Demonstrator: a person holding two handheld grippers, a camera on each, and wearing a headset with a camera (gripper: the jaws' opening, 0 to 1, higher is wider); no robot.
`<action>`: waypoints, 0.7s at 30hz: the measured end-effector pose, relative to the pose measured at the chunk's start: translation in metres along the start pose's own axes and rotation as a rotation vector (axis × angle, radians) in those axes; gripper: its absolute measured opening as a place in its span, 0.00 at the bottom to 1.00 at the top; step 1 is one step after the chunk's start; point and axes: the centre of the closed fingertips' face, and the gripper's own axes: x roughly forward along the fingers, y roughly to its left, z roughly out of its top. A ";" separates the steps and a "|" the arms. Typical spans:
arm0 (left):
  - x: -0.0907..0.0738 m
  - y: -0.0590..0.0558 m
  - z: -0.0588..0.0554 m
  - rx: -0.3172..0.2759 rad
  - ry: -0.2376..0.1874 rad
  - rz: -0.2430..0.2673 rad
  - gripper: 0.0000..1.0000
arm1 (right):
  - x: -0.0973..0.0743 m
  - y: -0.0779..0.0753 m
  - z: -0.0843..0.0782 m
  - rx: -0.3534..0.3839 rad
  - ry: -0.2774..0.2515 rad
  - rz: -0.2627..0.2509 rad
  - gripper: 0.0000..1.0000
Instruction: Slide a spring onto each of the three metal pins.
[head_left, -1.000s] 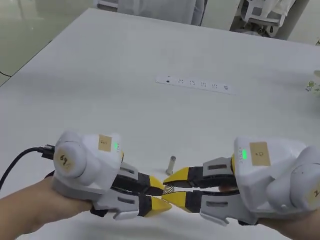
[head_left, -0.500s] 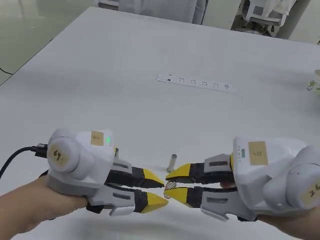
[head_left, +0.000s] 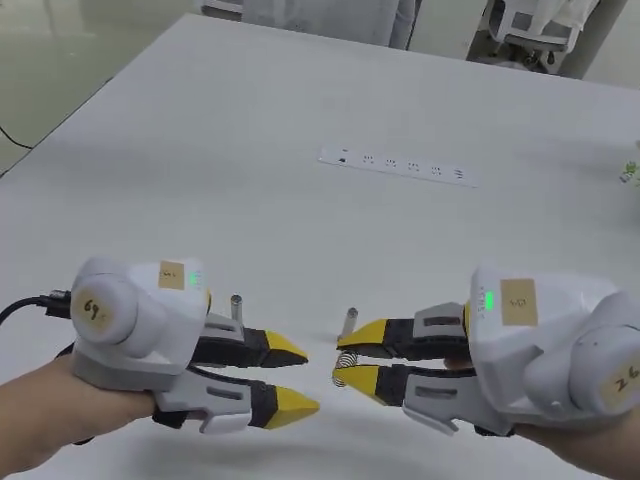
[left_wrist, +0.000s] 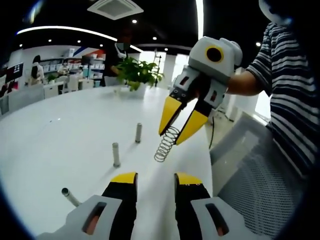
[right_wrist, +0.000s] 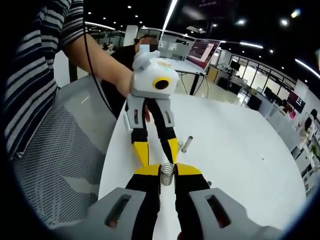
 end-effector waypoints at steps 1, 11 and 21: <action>-0.001 0.001 -0.001 -0.002 0.003 0.003 0.23 | 0.000 -0.001 -0.001 -0.001 0.004 -0.004 0.07; -0.021 0.010 -0.002 -0.016 0.001 0.048 0.28 | 0.000 -0.005 -0.005 0.002 0.014 -0.025 0.07; -0.046 0.024 -0.006 -0.046 -0.012 0.115 0.34 | -0.002 -0.014 -0.008 0.015 0.018 -0.057 0.07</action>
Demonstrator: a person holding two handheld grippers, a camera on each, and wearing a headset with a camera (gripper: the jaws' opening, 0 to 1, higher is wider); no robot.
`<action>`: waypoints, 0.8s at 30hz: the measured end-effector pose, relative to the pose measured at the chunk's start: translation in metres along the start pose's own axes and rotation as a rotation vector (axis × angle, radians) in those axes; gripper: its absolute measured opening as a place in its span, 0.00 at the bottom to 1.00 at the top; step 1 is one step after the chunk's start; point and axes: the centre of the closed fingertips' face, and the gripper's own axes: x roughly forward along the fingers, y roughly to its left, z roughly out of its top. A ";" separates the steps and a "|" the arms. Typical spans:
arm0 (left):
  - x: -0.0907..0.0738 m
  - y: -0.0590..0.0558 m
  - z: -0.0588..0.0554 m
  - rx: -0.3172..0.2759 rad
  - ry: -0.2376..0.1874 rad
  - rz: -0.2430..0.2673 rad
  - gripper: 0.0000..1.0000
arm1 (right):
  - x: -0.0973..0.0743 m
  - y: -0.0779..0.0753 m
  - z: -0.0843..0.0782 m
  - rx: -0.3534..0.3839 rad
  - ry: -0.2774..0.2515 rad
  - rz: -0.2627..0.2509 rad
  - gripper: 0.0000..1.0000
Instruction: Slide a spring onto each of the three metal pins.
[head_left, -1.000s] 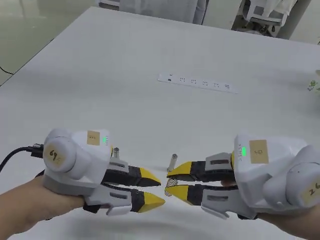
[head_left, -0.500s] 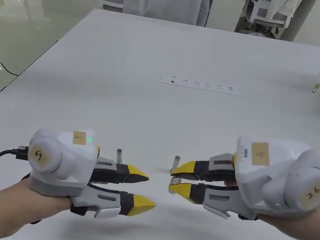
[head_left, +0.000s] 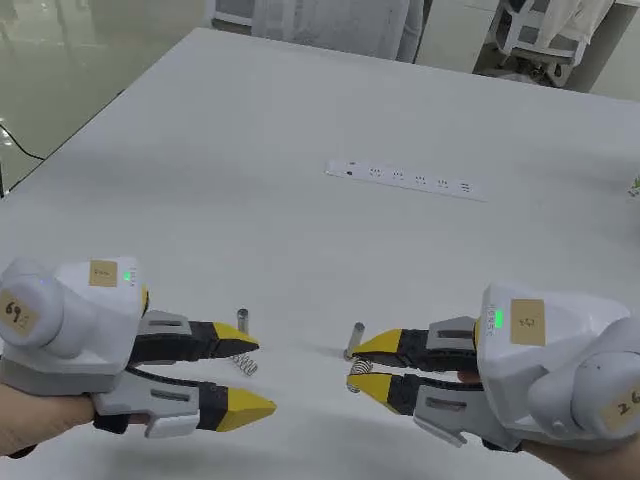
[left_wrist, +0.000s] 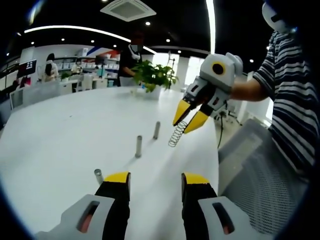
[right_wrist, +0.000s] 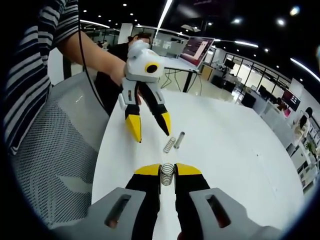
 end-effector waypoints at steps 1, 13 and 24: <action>-0.002 0.001 0.000 -0.001 0.000 0.006 0.35 | 0.000 0.000 -0.001 0.002 0.001 -0.001 0.07; -0.024 0.019 -0.005 -0.022 -0.017 0.089 0.49 | -0.001 -0.005 -0.002 0.016 0.004 -0.023 0.07; -0.038 0.033 -0.010 -0.066 -0.042 0.156 0.82 | -0.003 -0.012 -0.003 0.042 0.002 -0.048 0.07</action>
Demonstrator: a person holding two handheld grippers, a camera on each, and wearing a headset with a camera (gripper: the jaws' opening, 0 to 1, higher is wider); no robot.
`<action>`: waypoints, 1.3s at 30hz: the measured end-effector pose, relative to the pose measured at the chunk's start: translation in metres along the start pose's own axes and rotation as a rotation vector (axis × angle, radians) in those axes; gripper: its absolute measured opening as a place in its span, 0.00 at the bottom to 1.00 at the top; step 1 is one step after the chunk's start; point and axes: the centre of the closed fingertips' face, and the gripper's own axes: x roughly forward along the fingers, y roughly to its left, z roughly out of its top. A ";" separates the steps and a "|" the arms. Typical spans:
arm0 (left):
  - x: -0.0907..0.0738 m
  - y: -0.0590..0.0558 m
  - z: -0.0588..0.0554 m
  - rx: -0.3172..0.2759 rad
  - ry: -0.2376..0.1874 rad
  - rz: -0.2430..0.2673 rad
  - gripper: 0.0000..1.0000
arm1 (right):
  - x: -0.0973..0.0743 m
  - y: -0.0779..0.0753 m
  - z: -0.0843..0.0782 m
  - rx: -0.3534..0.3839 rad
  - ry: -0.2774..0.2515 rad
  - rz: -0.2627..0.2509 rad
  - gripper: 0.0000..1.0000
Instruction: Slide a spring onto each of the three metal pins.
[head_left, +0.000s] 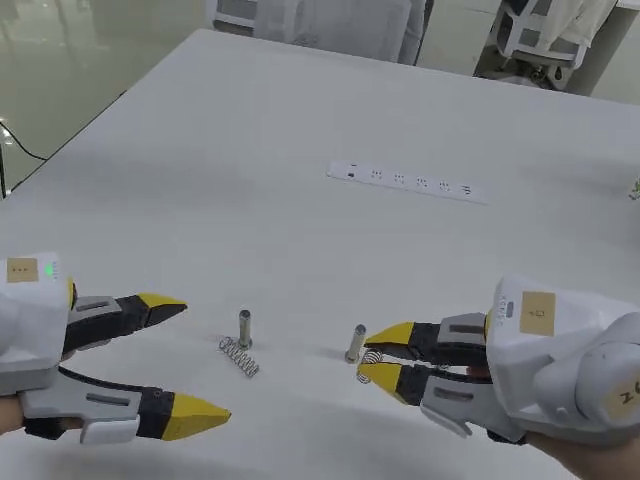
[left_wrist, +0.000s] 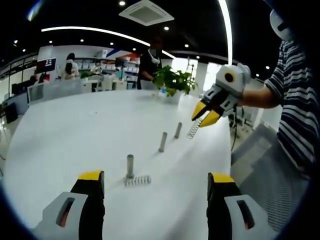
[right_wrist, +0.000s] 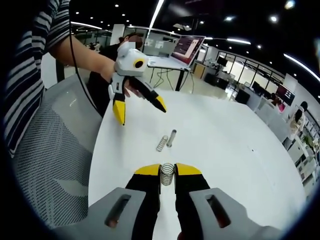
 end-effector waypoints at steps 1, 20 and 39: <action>-0.001 0.001 0.000 0.000 0.000 0.003 0.83 | 0.000 0.000 0.000 0.001 0.000 -0.002 0.07; -0.011 0.012 0.000 -0.034 -0.028 0.054 0.98 | 0.002 -0.022 -0.005 0.202 0.012 -0.020 0.07; -0.016 0.016 -0.001 -0.048 -0.032 0.072 0.98 | 0.014 -0.065 0.003 0.270 0.017 -0.070 0.07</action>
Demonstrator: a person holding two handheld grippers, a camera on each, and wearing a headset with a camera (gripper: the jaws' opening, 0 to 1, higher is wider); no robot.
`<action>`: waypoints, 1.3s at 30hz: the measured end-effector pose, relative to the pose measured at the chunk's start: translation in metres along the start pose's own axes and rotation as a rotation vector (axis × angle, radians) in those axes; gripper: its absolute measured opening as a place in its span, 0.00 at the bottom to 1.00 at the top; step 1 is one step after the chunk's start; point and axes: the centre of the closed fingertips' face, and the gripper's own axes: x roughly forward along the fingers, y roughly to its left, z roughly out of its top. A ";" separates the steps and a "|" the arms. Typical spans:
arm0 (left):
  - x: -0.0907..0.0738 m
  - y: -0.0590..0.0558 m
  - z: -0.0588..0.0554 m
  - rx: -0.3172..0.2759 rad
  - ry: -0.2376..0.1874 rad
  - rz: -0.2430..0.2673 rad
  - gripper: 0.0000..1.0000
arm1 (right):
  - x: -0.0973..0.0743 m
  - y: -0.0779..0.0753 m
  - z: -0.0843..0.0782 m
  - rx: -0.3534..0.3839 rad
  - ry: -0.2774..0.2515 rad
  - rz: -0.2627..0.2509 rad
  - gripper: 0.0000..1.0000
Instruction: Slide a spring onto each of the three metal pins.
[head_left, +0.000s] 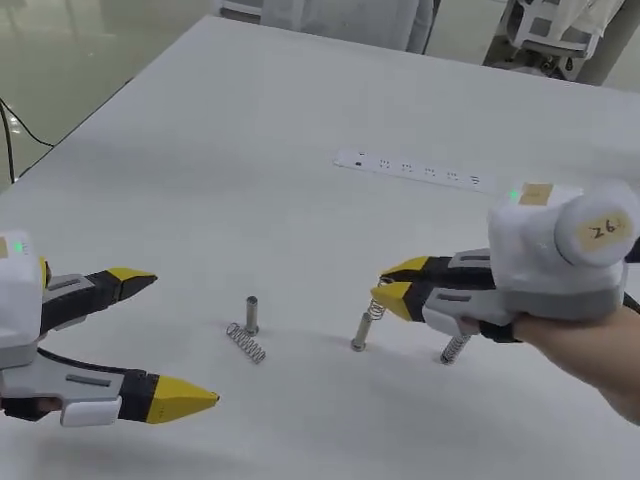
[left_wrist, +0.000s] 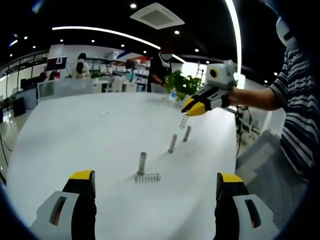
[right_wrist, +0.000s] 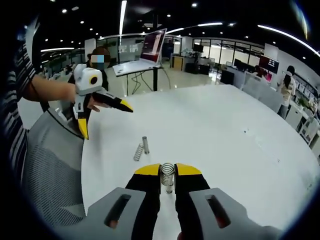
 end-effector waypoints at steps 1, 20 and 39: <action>0.000 0.000 0.000 -0.001 0.000 0.000 0.98 | 0.001 -0.002 0.001 0.002 0.000 -0.004 0.07; -0.006 0.005 -0.004 -0.014 0.000 0.019 0.98 | 0.010 -0.008 -0.010 0.081 0.020 -0.014 0.07; -0.009 0.005 -0.002 -0.016 -0.011 0.020 0.98 | 0.018 -0.003 -0.016 0.083 0.033 -0.009 0.07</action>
